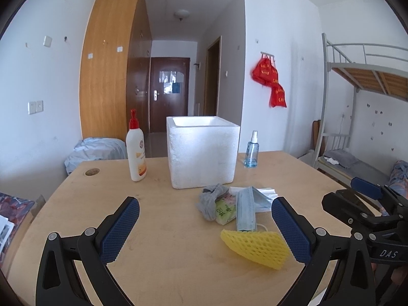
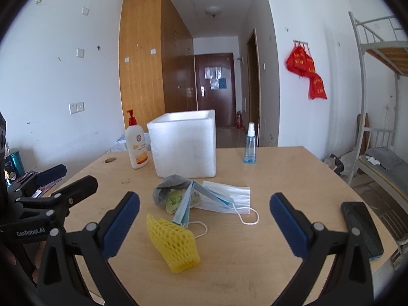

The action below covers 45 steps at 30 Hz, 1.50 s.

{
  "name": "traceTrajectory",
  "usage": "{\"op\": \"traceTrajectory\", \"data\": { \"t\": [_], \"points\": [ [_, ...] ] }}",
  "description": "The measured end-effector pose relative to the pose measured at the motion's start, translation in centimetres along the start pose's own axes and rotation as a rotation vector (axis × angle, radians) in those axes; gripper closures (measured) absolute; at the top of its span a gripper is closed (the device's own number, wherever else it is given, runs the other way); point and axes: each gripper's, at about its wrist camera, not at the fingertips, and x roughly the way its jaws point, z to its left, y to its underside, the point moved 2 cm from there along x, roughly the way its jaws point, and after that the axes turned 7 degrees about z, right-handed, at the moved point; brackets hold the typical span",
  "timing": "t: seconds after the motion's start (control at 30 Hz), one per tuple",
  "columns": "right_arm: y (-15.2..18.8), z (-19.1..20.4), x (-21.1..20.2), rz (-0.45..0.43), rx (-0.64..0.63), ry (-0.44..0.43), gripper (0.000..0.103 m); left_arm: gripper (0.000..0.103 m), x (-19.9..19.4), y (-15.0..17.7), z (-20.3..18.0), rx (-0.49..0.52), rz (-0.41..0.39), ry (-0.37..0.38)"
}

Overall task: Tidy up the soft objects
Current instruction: 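Move both tools toward the grey sock and blue masks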

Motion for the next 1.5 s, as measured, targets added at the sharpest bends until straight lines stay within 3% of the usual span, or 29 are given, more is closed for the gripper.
{"op": "traceTrajectory", "data": {
  "t": [0.63,1.0,1.27,1.5],
  "points": [
    [-1.5,-1.4,6.9,0.164,0.03,-0.021,0.0,0.0,7.8,-1.8,0.8,0.008,0.145,0.001],
    [-2.1,-2.4,10.3,0.24,0.029,-0.046,0.0,0.0,12.9,-2.4,1.4,-0.007,0.286,0.046],
    [-1.9,-2.7,13.4,0.327,-0.009,-0.01,0.0,0.0,16.8,-1.7,2.0,-0.048,0.405,0.053],
    [-1.3,-2.6,15.4,0.402,-0.028,-0.06,0.0,0.0,19.3,-1.1,2.6,-0.058,0.478,0.045]
  ]
}}
